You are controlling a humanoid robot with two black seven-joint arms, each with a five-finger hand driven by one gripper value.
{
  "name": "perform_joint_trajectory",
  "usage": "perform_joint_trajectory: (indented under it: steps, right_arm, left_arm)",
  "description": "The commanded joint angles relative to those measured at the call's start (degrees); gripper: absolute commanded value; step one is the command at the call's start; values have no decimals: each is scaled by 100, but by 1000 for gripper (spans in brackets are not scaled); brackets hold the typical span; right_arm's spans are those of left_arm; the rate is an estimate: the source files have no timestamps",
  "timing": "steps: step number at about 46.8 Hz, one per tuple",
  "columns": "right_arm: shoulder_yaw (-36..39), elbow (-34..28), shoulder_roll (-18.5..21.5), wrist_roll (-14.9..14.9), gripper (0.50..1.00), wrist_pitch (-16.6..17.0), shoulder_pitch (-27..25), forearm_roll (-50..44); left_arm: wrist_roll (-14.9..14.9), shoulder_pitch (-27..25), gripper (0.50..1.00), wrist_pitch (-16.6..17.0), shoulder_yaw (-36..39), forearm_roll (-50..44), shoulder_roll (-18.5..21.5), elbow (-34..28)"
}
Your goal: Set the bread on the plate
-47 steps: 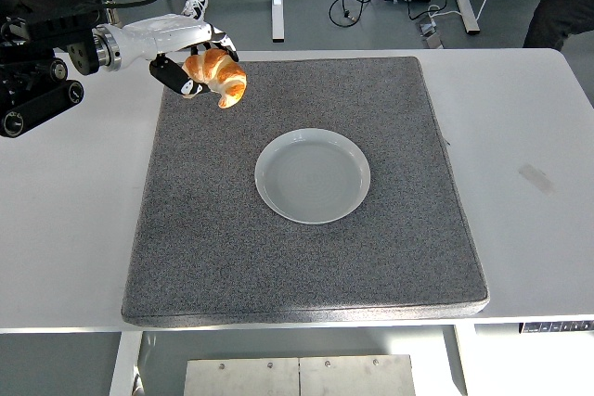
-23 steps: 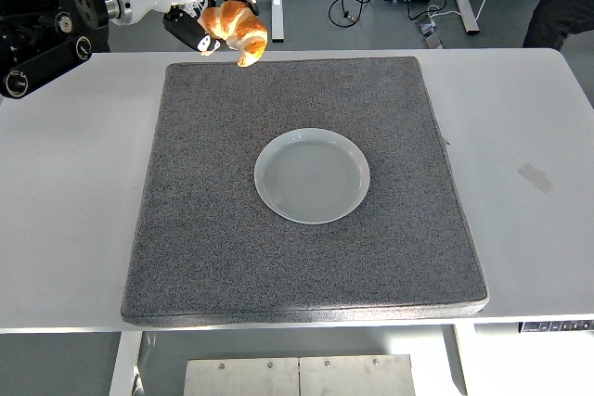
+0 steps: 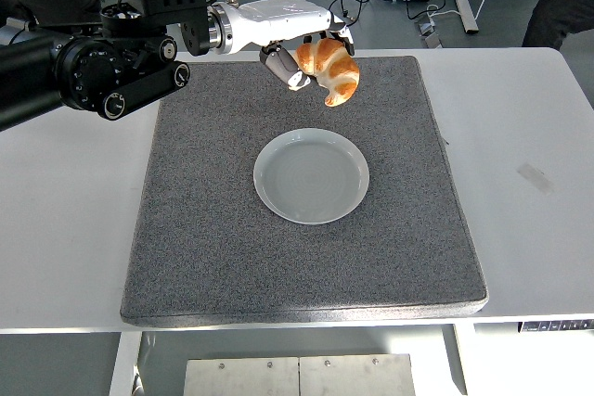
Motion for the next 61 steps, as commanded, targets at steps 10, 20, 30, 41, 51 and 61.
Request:
perform_joint_trajectory:
  steps: [10,20,30,41,51,61]
  right_arm:
    - [1,0,0,0,1000,4,-1,0]
    - [1,0,0,0,1000,-5,-1,0]
    - [1,0,0,0,1000,-5,-1,0]
    - [1,0,0,0,1000,-5,-1,0]
    - [1,0,0,0,1000,4,-1,0]
    - [1,0,0,0,1000,-5,-1,0]
  left_arm:
    - [5,52,500,0,26,20,-253,102]
    - [5,263,500,0,149,28,-261,128]
    - [5,746,500,44,290,107,-455,146]
    - [-4,913,500,79,457,99,-587,357]
    - [-4,1107,500,79,483,116,-648,410]
    - [-4,1362,500,219,712,116,-710,708]
